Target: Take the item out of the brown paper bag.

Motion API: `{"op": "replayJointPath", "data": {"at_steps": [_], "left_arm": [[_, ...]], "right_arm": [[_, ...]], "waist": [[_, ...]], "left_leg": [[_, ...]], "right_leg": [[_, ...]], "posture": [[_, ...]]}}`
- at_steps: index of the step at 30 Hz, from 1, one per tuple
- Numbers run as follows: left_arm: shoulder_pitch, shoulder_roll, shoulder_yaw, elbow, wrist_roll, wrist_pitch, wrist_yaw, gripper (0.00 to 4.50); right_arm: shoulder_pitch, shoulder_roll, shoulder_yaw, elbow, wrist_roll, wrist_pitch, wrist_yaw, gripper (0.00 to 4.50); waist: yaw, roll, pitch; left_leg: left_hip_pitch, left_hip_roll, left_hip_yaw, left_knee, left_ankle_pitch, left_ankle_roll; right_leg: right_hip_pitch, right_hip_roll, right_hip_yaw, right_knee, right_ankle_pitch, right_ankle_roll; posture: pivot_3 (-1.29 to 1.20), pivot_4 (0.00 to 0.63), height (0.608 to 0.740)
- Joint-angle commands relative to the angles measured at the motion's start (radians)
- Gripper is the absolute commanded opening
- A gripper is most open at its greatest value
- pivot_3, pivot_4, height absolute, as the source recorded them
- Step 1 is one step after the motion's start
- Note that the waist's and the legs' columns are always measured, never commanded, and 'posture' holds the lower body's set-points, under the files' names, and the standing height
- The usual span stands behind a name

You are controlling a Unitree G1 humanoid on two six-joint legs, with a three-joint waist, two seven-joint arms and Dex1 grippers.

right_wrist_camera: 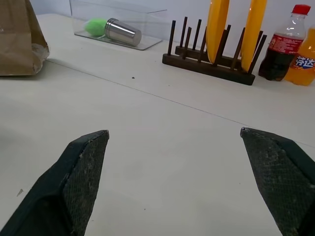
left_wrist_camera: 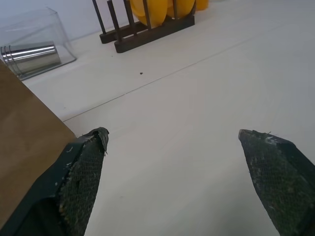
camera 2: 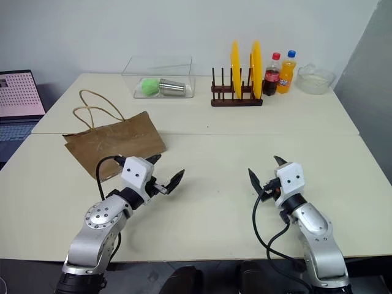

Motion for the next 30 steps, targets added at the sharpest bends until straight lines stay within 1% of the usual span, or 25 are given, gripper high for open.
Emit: {"op": "replayJointPath", "data": {"at_steps": [1, 12, 18, 21, 26, 30], "left_arm": [[-0.008, -0.005, 0.008, -0.046, -0.023, -0.011, -0.011, 4.49], [0.01, 0.001, -0.01, -0.041, 0.014, -0.022, -0.01, 4.49], [0.02, -0.012, 0.013, -0.04, 0.009, -0.022, 0.008, 4.49], [0.029, -0.021, 0.027, -0.049, 0.006, -0.001, 0.03, 4.49], [0.07, -0.027, 0.02, -0.086, 0.023, -0.002, 0.058, 4.49], [0.117, -0.052, 0.061, -0.132, 0.019, -0.034, 0.103, 4.49]], "right_arm": [[-0.008, 0.0, -0.012, -0.051, 0.019, -0.011, -0.001, 4.5], [-0.008, -0.002, -0.005, -0.041, 0.006, -0.023, -0.001, 4.5], [-0.015, -0.019, 0.006, -0.031, -0.012, -0.027, 0.008, 4.5], [-0.022, -0.016, 0.01, -0.025, 0.014, -0.021, 0.024, 4.5], [-0.039, -0.028, 0.028, -0.008, -0.01, -0.063, 0.041, 4.5], [-0.069, -0.038, 0.041, -0.002, 0.004, -0.078, 0.074, 4.5]], "waist": [[0.0, 0.0, 0.0], [0.0, 0.0, 0.0], [0.0, 0.0, 0.0], [0.0, 0.0, 0.0], [0.0, 0.0, 0.0], [0.0, 0.0, 0.0]], "left_leg": [[0.0, 0.0, 0.0, 0.0, 0.0, 0.0], [0.0, 0.0, 0.0, -0.001, 0.0, 0.0], [0.001, 0.0, 0.0, -0.007, 0.0, 0.0], [0.001, 0.0, 0.0, -0.009, 0.0, 0.0], [0.001, 0.0, 0.0, -0.01, 0.0, 0.0], [0.001, 0.0, 0.0, -0.01, 0.0, 0.0]], "right_leg": [[0.0, 0.0, 0.0, 0.0, 0.0, 0.0], [0.0, 0.0, 0.0, -0.001, 0.0, 0.0], [0.0, 0.0, 0.0, -0.006, 0.0, 0.0], [0.0, 0.0, 0.0, -0.007, 0.0, 0.0], [0.0, 0.0, 0.0, -0.007, 0.0, 0.0], [0.0, 0.0, 0.0, -0.007, 0.0, 0.0]], "posture": [[0.0, 0.15, 0.74], [0.0, 0.15, 0.74], [0.0, 0.15, 0.74], [0.0, 0.15, 0.74], [0.0, 0.15, 0.74], [0.0, 0.15, 0.74]]}}
